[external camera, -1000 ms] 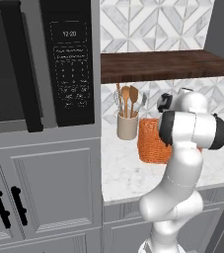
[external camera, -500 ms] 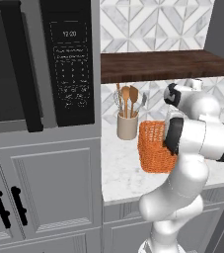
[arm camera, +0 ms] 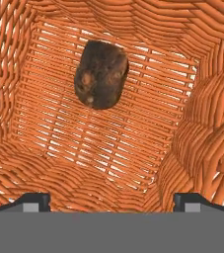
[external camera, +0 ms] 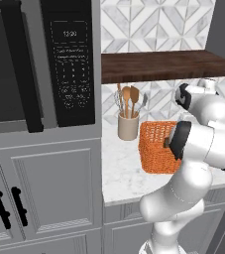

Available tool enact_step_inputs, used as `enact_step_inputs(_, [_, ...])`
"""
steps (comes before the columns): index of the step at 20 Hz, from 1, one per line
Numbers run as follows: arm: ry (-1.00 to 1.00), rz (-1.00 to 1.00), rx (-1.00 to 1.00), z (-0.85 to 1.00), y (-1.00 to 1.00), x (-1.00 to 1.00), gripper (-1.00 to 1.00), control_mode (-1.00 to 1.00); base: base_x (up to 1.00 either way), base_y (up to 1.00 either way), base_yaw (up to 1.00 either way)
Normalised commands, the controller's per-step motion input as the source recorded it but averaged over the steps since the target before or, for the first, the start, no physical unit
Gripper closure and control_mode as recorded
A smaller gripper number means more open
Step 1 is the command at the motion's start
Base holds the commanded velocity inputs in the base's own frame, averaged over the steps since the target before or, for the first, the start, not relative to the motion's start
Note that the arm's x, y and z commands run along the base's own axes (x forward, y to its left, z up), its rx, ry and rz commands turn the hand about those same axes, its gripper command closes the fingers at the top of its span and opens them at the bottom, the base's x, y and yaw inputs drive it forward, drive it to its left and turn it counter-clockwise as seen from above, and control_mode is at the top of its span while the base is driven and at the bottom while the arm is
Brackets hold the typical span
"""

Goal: Open the cabinet, pick up the bread from the cabinet and place it in the basket. Then move the basket to the dining counter.

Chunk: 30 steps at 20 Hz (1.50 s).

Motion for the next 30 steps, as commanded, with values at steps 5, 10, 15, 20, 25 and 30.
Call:
enact_step_inputs(5, [-0.01, -0.01, 0.00, 0.08, -0.43, -0.11, -1.00, -1.00, 0.00, 0.00, 0.00])
enact_step_inputs(10, [0.03, -0.01, 0.00, 0.03, -0.44, 0.01, -1.00, -1.00, 0.00, 0.00, 0.00])
enact_step_inputs(15, [0.00, 0.00, 0.00, -0.34, -0.12, 0.03, -1.00, -1.00, 0.00, 0.00, 0.00])
enact_step_inputs(20, [0.00, 0.00, 0.00, -0.47, 0.00, 0.01, -1.00, -1.00, 0.00, 0.00, 0.00])
enact_step_inputs(25, [0.00, 0.00, 0.00, -0.25, 0.00, 0.00, -1.00, -1.00, 0.00, 0.00, 0.00])
enact_step_inputs(30, [-0.01, 0.00, 0.00, -0.22, 0.02, 0.00, 1.00, -1.00, 0.00, 0.00, 0.00])
